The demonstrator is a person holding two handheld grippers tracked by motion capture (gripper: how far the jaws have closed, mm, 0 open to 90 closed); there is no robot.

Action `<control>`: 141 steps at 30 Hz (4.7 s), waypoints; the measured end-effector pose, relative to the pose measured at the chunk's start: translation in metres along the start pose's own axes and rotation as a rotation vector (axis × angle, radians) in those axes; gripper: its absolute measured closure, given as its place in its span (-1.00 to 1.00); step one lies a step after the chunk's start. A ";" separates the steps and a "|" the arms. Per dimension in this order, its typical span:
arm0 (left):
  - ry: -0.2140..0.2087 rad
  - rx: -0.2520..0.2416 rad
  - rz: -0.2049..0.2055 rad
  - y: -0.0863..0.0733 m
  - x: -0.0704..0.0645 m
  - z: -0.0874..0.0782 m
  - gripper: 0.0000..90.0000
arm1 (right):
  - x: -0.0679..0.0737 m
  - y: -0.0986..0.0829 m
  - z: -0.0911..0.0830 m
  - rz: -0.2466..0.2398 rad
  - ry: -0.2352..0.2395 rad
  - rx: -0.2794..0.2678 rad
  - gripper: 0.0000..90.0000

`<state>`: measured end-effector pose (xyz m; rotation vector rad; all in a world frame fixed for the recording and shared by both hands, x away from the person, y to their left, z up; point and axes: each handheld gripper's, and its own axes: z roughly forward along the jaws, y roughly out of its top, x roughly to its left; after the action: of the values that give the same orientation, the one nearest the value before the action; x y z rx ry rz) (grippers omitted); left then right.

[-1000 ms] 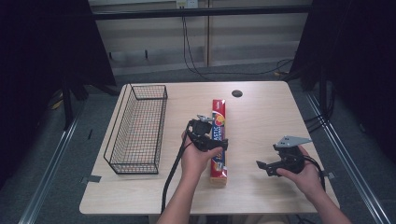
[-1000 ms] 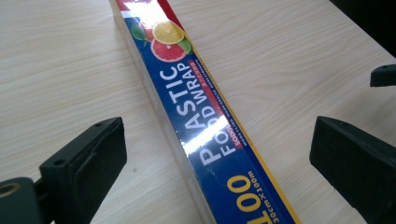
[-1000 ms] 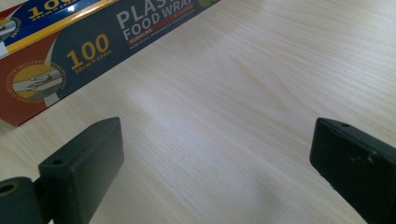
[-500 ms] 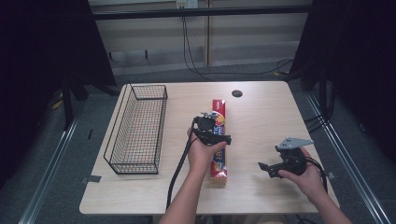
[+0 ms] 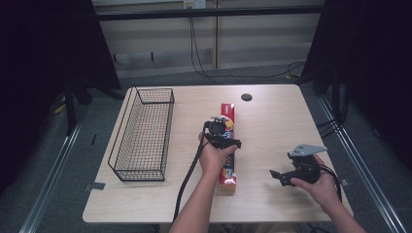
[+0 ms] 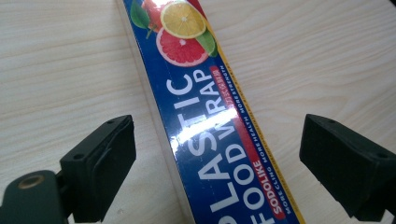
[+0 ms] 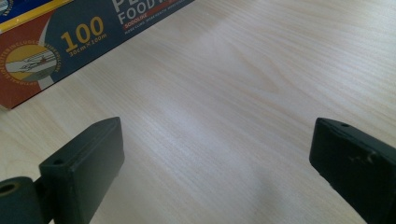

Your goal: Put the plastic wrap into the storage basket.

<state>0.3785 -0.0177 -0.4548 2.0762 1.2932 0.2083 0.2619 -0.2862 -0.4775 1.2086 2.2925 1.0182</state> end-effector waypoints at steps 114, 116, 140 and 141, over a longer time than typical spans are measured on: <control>0.132 0.262 -0.123 0.029 0.032 -0.058 0.01 | 0.004 0.003 -0.002 0.011 0.028 -0.032 -0.93; 0.131 0.257 -0.128 0.031 0.034 -0.062 0.01 | 0.004 0.003 -0.002 0.015 0.035 -0.029 -0.93; 0.141 0.246 -0.181 0.041 0.052 -0.096 0.00 | 0.006 0.004 -0.001 -0.005 0.056 -0.039 -0.95; 0.141 0.247 -0.181 0.041 0.053 -0.097 0.00 | 0.006 0.004 -0.001 -0.005 0.057 -0.040 -0.95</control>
<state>0.3899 0.0603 -0.3668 2.1621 1.6552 0.1202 0.2600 -0.2799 -0.4736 1.1724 2.3052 1.1050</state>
